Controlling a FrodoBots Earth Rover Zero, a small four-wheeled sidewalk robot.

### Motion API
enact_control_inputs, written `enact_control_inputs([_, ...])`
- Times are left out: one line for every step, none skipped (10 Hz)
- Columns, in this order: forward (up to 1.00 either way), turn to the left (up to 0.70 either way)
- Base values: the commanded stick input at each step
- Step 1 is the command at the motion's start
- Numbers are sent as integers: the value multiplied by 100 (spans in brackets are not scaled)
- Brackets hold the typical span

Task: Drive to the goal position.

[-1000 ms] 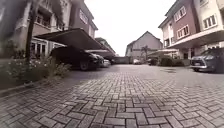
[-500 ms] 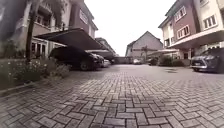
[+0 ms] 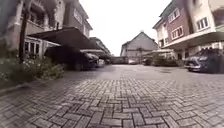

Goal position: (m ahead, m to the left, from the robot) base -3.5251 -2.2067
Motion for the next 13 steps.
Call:
enact_control_inputs([5,-50])
enact_control_inputs([5,-50])
enact_control_inputs([5,-50])
enact_control_inputs([5,-50])
enact_control_inputs([5,-50])
enact_control_inputs([5,-50])
enact_control_inputs([5,-50])
enact_control_inputs([5,-50])
enact_control_inputs([5,-50])
enact_control_inputs([5,-50])
enact_control_inputs([5,-50])
enact_control_inputs([5,-50])
enact_control_inputs([5,-50])
